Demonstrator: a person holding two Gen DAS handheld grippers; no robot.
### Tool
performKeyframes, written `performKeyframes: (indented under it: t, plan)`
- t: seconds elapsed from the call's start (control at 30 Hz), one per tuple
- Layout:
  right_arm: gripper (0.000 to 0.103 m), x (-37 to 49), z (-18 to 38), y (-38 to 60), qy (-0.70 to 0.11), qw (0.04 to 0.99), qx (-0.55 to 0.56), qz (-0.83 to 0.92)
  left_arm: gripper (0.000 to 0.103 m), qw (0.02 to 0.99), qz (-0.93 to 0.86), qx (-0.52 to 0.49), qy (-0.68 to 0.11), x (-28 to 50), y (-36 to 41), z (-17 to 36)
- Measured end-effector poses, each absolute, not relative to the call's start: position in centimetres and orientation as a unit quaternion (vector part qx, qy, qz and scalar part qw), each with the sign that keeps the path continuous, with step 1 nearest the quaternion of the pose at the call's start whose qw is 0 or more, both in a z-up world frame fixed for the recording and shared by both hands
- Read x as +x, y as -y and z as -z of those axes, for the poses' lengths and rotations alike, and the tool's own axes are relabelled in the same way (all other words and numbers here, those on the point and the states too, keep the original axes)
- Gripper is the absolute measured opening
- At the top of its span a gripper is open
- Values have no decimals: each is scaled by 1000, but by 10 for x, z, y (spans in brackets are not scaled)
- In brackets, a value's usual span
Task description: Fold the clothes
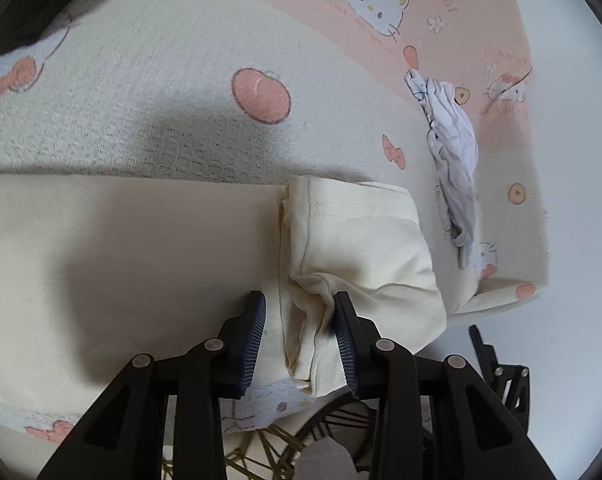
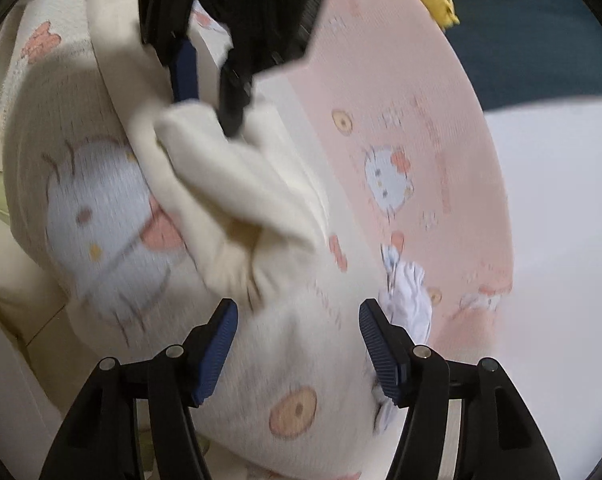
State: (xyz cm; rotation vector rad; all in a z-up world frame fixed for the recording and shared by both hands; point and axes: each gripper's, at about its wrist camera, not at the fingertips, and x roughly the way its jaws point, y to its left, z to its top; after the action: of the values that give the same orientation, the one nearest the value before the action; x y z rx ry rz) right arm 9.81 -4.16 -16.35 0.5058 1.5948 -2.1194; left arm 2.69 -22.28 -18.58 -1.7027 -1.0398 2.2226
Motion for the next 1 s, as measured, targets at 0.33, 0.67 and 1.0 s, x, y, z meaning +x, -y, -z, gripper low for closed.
performKeyframes:
  t: [0.33, 0.67, 1.0]
  plan:
    - [62, 61, 145, 13, -429, 228, 291, 824, 33, 46, -784, -558, 269, 30, 206, 174]
    - [63, 44, 148, -13, -178, 263, 392, 863, 35, 43, -797, -558, 228, 29, 200, 172]
    - [63, 14, 168, -4, -30, 283, 460, 841, 37, 40, -803, -554, 215, 31, 196, 172]
